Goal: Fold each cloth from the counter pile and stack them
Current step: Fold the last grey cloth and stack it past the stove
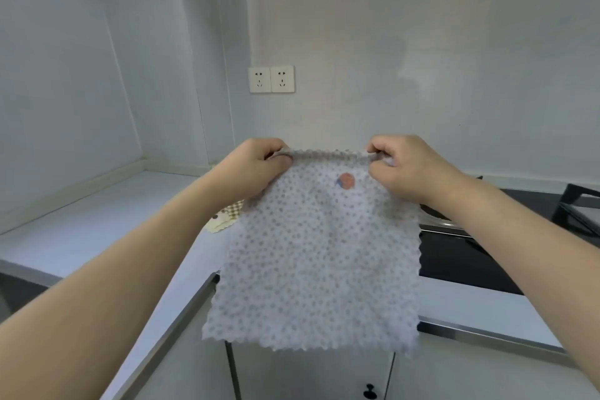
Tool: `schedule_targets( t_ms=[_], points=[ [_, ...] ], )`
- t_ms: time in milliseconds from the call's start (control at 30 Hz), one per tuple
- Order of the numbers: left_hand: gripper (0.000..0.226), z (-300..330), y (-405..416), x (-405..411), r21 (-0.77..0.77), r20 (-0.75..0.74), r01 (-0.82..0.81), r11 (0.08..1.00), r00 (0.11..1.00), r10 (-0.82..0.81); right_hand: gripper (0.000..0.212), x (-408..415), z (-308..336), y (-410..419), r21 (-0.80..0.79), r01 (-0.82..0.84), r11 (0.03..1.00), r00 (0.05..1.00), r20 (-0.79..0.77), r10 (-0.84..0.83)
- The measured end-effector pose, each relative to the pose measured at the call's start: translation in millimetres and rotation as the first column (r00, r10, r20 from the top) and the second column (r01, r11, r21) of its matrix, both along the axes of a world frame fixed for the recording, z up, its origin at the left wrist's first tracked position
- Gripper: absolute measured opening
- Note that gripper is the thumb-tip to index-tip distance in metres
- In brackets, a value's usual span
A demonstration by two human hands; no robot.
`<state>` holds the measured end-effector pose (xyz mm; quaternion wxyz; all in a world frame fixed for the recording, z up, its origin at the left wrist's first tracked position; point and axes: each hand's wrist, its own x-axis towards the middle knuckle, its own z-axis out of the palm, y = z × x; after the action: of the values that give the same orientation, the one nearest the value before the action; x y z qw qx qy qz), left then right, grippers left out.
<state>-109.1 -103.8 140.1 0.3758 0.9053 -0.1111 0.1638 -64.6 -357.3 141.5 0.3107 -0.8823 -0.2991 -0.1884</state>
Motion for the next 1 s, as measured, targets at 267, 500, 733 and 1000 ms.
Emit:
schedule_targets(
  t_ms=[267,500,733,1000],
  points=[
    [0.038,-71,34,99,0.116,-0.065,-0.106,0.988,0.991,0.114,0.023,107,-78,23,-0.21,0.095,0.973,0.995,0.024,-0.092],
    [0.021,-105,52,133,0.219,0.029,-0.147,0.964,0.989,0.144,0.028,133,-111,39,-0.223,0.16,0.962,0.986,0.086,-0.144],
    [0.031,-194,60,60,0.446,0.104,-0.068,0.892,0.994,0.024,0.023,68,-184,29,-0.287,0.098,0.953,0.995,0.042,-0.089],
    [0.042,-215,60,50,0.331,0.181,-0.101,0.938,0.983,0.041,0.014,52,-208,27,-0.16,0.199,0.967,0.977,0.103,-0.184]
  ],
)
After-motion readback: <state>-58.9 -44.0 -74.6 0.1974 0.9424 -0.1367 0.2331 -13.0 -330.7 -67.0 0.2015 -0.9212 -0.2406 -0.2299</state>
